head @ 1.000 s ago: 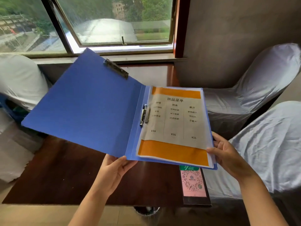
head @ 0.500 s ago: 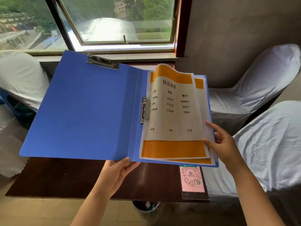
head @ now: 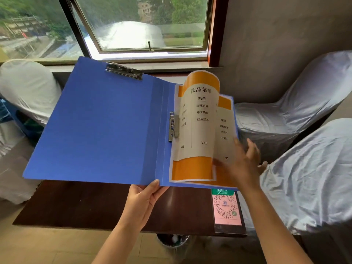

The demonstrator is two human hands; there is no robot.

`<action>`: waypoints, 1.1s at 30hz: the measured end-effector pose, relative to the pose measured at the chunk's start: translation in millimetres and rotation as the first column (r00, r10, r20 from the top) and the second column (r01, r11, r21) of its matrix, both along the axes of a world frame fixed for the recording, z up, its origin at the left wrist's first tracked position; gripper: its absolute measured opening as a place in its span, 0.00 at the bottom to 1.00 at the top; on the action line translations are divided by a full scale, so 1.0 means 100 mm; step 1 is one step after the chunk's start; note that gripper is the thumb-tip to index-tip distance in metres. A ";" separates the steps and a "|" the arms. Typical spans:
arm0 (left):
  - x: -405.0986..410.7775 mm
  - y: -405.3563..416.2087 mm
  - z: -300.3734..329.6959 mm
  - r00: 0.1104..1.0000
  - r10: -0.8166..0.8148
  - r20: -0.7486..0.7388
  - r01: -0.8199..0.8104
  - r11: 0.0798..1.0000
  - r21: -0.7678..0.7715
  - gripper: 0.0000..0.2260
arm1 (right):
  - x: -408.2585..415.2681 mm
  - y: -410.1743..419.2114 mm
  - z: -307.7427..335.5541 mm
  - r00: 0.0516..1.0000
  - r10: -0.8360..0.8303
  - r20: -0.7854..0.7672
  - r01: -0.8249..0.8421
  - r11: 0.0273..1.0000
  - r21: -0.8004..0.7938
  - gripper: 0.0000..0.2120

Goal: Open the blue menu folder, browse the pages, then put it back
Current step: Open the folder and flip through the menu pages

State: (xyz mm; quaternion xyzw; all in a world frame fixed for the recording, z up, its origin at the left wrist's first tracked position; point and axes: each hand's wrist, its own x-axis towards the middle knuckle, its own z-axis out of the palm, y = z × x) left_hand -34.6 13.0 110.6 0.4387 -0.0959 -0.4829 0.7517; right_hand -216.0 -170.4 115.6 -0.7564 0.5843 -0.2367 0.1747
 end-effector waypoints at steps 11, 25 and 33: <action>-0.08 -0.05 -0.05 0.998 0.026 0.055 -0.025 1.000 -0.014 0.11 | 0.98 0.71 0.40 0.832 0.545 -0.106 -0.553 0.829 -0.084 0.28; 0.10 0.00 -0.05 0.998 0.042 -0.056 -0.047 0.995 -0.092 0.18 | 0.36 0.51 0.52 0.890 0.382 0.248 -0.283 0.890 -0.357 0.20; 0.22 0.01 -0.02 0.999 0.038 -0.036 -0.042 0.992 -0.116 0.18 | -0.56 -0.06 0.39 0.760 0.162 0.629 -0.499 0.766 0.406 0.30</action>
